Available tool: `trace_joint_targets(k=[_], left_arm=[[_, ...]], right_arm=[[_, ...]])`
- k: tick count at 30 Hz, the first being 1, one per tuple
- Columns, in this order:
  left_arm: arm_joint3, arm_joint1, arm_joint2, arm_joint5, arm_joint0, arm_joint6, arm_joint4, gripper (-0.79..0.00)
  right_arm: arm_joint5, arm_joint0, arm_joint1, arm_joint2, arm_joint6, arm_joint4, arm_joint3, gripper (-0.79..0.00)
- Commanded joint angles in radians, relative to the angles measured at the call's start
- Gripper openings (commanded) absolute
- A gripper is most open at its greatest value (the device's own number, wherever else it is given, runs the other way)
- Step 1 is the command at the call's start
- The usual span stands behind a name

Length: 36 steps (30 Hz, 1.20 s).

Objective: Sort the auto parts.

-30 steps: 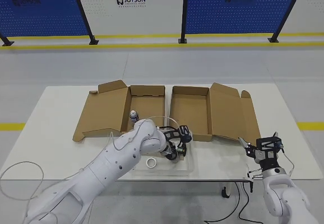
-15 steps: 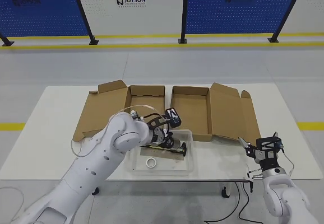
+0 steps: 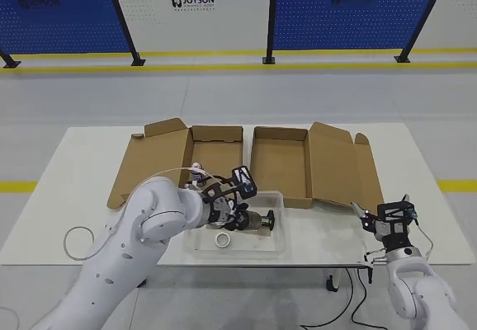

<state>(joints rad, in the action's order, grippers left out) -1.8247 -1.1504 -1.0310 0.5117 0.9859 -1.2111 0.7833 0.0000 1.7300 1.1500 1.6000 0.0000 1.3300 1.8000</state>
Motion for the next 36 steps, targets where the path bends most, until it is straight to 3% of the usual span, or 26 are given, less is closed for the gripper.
trace_joint_targets(k=[1, 8, 15, 24, 36], left_arm=[[0.001, 0.002, 0.000, 0.001, -0.001, 0.002, -0.001, -0.785], [0.023, 0.007, -0.007, -0.006, -0.027, 0.031, 0.002, -0.785], [0.082, 0.003, -0.013, -0.049, -0.104, 0.114, 0.066, -0.785], [0.303, -0.029, 0.093, -0.094, -0.242, 0.212, 0.176, -0.785], [0.605, -0.101, 0.258, -0.131, -0.402, 0.271, 0.191, -0.785]], right_arm=[[0.000, 0.000, 0.000, 0.000, 0.000, 0.000, 0.000, 0.000], [0.000, 0.000, 0.000, 0.000, 0.000, 0.000, 0.000, 0.000], [0.000, 0.000, 0.000, 0.000, 0.000, 0.000, 0.000, 0.000], [0.000, 0.000, 0.000, 0.000, 0.000, 0.000, 0.000, 0.000], [0.000, 0.000, 0.000, 0.000, 0.000, 0.000, 0.000, 0.000]])
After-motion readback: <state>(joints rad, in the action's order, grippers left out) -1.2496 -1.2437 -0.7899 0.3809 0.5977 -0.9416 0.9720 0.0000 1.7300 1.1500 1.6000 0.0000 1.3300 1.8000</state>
